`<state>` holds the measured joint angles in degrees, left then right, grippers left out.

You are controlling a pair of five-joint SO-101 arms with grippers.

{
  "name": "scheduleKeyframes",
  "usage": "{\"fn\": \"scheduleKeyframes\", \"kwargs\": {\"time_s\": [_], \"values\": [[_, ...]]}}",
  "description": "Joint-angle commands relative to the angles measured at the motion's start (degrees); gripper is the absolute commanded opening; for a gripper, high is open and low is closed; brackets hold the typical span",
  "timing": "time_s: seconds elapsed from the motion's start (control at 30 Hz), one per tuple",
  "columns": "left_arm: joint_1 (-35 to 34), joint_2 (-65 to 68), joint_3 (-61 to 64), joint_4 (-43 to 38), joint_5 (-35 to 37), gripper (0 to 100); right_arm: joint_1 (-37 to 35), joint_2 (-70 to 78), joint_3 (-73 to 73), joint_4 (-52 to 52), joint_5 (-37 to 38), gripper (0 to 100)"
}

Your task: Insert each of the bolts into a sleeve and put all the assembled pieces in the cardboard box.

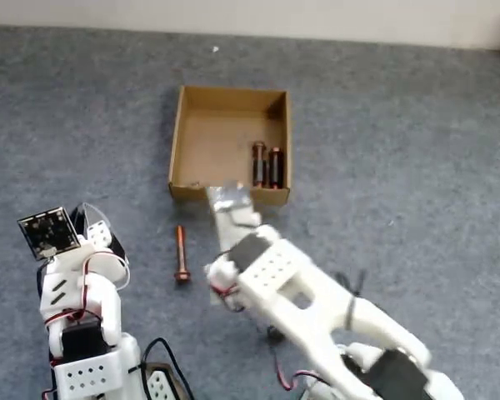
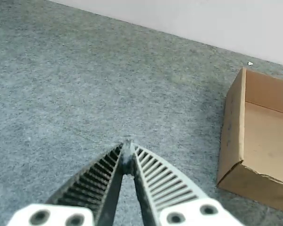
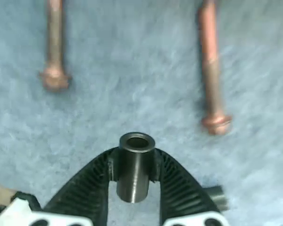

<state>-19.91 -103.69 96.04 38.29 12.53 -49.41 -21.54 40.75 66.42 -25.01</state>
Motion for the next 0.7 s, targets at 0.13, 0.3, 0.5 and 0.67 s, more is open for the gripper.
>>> {"fn": "scheduleKeyframes", "kwargs": {"time_s": [0.13, 0.3, 0.5, 0.67], "values": [[-0.3, -0.5, 1.1, -1.2, -0.3, 2, 14.3, -13.2, -1.1, 0.7, 21.9, 0.4], [-0.3, -0.5, 1.1, -1.1, -4.4, 2, 22.6, -15.0, 1.3, -2.2, 25.4, 0.4], [0.0, -0.3, -1.6, 3.5, -10.8, 2, 28.6, -15.0, 10.6, -12.8, 23.5, 0.4], [6.5, -0.1, -8.2, 14.2, -15.0, 2, 32.4, -15.0, 14.9, -19.8, 23.4, 0.4]]}}
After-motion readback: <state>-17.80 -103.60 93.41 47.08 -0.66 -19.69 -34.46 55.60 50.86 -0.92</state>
